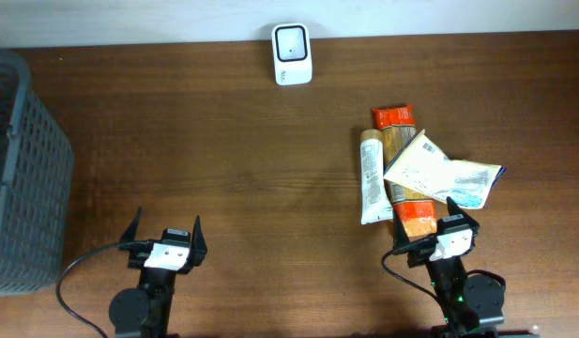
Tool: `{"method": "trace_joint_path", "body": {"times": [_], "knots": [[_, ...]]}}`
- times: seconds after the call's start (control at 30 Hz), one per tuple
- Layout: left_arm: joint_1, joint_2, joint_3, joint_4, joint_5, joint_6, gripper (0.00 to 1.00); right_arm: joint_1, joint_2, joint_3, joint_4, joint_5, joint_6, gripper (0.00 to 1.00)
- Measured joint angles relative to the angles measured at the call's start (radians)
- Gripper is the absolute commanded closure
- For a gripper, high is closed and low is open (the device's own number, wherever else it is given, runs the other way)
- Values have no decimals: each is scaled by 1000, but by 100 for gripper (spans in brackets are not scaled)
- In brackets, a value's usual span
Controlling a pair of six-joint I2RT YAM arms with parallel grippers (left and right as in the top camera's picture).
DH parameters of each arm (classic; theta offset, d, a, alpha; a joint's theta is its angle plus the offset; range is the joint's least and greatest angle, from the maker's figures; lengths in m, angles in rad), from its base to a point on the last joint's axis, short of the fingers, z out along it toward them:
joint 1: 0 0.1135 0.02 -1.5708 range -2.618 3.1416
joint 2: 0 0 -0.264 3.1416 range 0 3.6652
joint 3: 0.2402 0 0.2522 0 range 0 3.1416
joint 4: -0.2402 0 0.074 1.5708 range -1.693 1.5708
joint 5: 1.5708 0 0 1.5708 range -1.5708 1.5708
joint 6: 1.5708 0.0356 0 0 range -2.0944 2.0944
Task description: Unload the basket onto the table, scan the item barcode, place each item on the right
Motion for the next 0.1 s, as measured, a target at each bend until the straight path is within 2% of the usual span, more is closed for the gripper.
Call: {"method": "trace_joint_path", "body": {"times": [0.1], "knots": [[0,0,0,0,0,0,1,0,0,0,0,0,0,2]]}}
